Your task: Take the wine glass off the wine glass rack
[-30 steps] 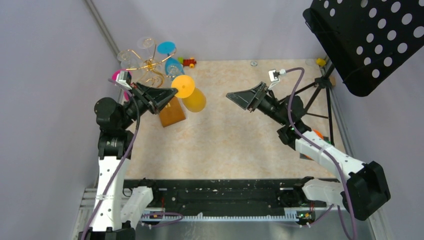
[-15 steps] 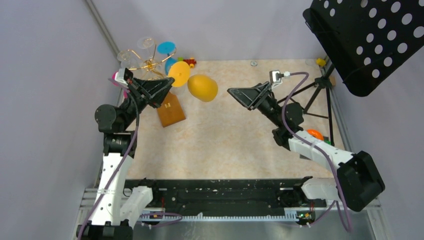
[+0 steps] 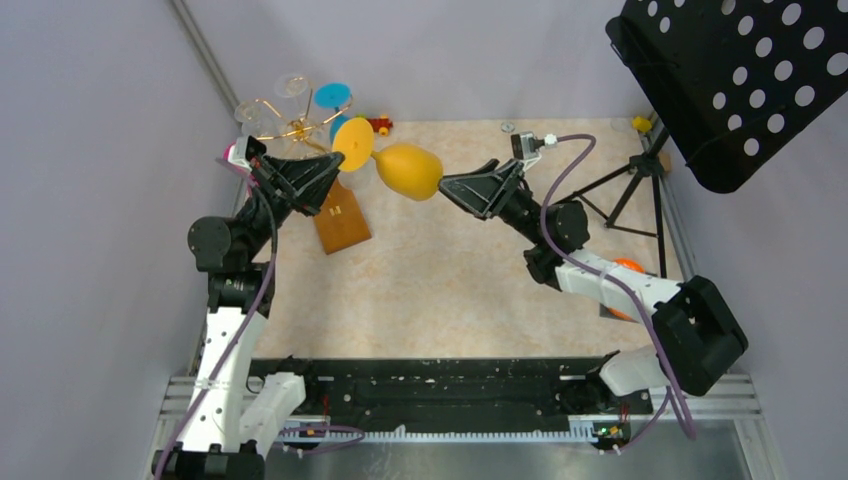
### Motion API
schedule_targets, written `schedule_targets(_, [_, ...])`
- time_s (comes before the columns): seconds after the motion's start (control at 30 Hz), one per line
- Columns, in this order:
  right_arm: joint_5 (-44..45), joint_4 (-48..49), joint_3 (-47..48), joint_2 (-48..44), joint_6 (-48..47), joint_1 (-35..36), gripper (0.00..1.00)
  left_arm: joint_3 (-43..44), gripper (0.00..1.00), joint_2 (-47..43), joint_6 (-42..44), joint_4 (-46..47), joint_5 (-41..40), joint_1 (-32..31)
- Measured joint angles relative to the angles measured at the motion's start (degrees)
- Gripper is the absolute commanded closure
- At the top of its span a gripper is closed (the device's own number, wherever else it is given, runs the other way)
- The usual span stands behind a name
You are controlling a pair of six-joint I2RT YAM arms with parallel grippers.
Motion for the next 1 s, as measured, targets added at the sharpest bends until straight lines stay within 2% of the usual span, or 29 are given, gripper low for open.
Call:
schedule_targets(0.27, [0.79, 7.34, 0.42, 1.60, 2.08, 0.81, 0.72, -0.11, 1.00, -1.18, -3.30, -0.22, -0.94, -0.42])
schedule_targets(0.53, [0.44, 12.55, 1.73, 5.16, 4.00, 2.14, 0.76, -3.43, 1.00, -3.87, -4.22, 0.55, -2.21, -0.42])
schedule_targets(0.63, [0.09, 12.98, 2.01, 5.20, 3.98, 2.71, 0.92, -3.52, 1.00, -4.28, -4.24, 0.57, -2.54, -0.42])
schedule_targets(0.67, [0.02, 13.38, 2.01, 5.20, 4.20, 2.82, 0.95, -3.52, 0.96, -4.57, -4.24, 0.48, -2.80, -0.42])
schedule_targets(0.7, [-0.07, 13.94, 2.01, 5.20, 4.28, 2.93, 0.99, -3.54, 0.88, -4.66, -4.24, 0.24, -2.91, -0.42])
schedule_targets(0.83, [0.04, 16.52, 2.82, 5.01, 4.46, 3.61, 1.00, -3.74, 0.38, -5.18, -3.04, -1.46, -4.63, -0.39])
schedule_targets(0.87, [0.11, 16.31, 2.86, 4.90, 4.00, 3.69, 1.00, -3.74, 0.29, -5.31, -2.10, -2.45, -5.05, -0.42])
schedule_targets(0.93, [0.28, 15.21, 2.89, 4.85, 3.02, 3.72, 1.00, -3.67, 0.14, -5.68, 0.94, -4.24, -5.64, -0.44])
schedule_targets(1.0, [0.76, 12.46, 2.86, 4.46, 1.36, 3.72, 1.00, -3.19, 0.09, -6.05, 3.98, -6.78, -6.08, -0.44])
